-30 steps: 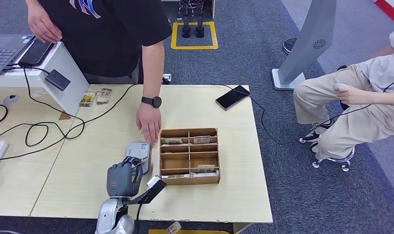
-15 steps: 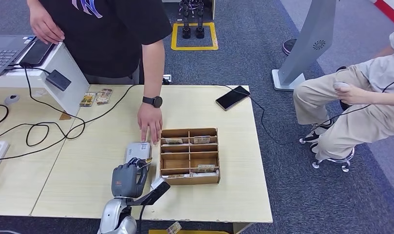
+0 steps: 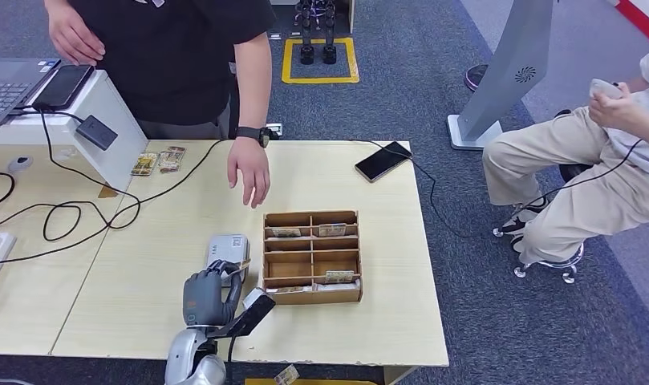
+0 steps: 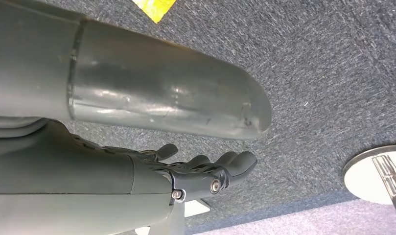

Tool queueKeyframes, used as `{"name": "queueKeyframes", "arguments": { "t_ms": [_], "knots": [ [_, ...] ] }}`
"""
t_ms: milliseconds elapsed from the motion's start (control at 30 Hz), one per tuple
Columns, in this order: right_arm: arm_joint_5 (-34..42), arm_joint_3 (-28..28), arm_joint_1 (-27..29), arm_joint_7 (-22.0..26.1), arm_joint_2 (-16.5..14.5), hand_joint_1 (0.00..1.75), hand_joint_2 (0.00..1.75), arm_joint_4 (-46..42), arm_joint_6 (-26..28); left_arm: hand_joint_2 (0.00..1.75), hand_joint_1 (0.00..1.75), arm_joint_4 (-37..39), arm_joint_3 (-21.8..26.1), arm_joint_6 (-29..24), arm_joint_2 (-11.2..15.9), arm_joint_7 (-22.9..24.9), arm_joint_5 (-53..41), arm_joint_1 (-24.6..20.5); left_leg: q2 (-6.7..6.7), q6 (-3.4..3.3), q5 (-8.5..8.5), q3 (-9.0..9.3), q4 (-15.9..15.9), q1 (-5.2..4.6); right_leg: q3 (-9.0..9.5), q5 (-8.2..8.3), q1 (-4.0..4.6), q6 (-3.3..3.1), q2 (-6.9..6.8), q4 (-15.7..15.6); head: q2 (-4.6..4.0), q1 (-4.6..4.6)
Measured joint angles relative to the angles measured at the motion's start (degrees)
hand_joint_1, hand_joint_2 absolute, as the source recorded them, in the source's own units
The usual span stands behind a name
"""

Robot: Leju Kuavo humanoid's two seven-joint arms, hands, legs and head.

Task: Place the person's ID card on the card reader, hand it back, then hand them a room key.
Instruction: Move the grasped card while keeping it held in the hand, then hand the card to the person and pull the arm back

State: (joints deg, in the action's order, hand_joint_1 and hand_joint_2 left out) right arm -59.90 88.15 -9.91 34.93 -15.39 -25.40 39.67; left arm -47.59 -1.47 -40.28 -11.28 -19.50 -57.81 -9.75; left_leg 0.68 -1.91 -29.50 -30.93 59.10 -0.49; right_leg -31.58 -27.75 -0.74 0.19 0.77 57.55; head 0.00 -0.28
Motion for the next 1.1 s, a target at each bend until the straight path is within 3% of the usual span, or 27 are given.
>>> {"name": "queueKeyframes", "arguments": {
  "t_ms": [167,300,467,733,867,1100],
  "knots": [
    [0.56,0.0,0.01,-0.28,-0.02,0.0,0.0,-0.42,0.0,1.75,1.75,-5.82,0.28,0.59,-1.66,-7.37,15.58,1.48,0.02,0.0,0.0,-0.03,0.0,0.0,-0.03,0.0,0.0,0.0,-0.02,0.0,0.0,0.02],
    [1.82,0.0,0.31,-0.61,-0.04,0.0,0.0,-1.1,0.0,1.75,1.75,-14.17,0.22,4.26,-2.43,-9.42,27.14,2.66,0.0,0.0,0.0,-0.07,0.01,0.0,-0.09,0.0,0.0,0.0,0.0,0.0,0.0,0.02],
    [2.52,0.0,0.72,-0.28,-0.04,0.0,0.0,-1.54,0.0,1.75,1.75,-23.11,-0.25,6.37,-2.43,-8.73,31.44,3.47,0.0,0.0,0.0,-0.09,0.0,0.0,-0.12,0.0,0.0,0.0,0.01,0.0,0.0,0.01],
    [1.72,0.0,0.77,-0.11,-0.07,0.0,0.0,-1.68,0.0,1.75,1.75,-29.28,-1.66,6.82,-1.95,-7.23,32.44,3.32,0.0,0.0,0.0,-0.09,0.0,0.0,-0.12,0.0,0.0,0.0,0.01,0.0,0.0,0.01],
    [0.5,0.0,0.6,-0.26,-0.12,0.0,0.0,-1.68,0.0,1.75,1.75,-29.82,-2.21,6.87,-1.18,-3.98,33.81,1.05,0.0,0.0,0.0,-0.09,0.01,0.0,-0.11,0.01,0.0,0.0,0.0,0.0,0.0,0.01],
    [-0.37,0.0,0.34,-0.68,-0.42,0.0,0.0,-1.88,0.0,1.75,1.75,-29.57,-2.25,8.98,-0.36,-1.38,44.73,-4.27,0.0,0.02,0.02,-0.09,0.01,0.01,-0.12,0.01,0.01,0.0,0.0,0.0,0.0,0.01]
  ]
}}
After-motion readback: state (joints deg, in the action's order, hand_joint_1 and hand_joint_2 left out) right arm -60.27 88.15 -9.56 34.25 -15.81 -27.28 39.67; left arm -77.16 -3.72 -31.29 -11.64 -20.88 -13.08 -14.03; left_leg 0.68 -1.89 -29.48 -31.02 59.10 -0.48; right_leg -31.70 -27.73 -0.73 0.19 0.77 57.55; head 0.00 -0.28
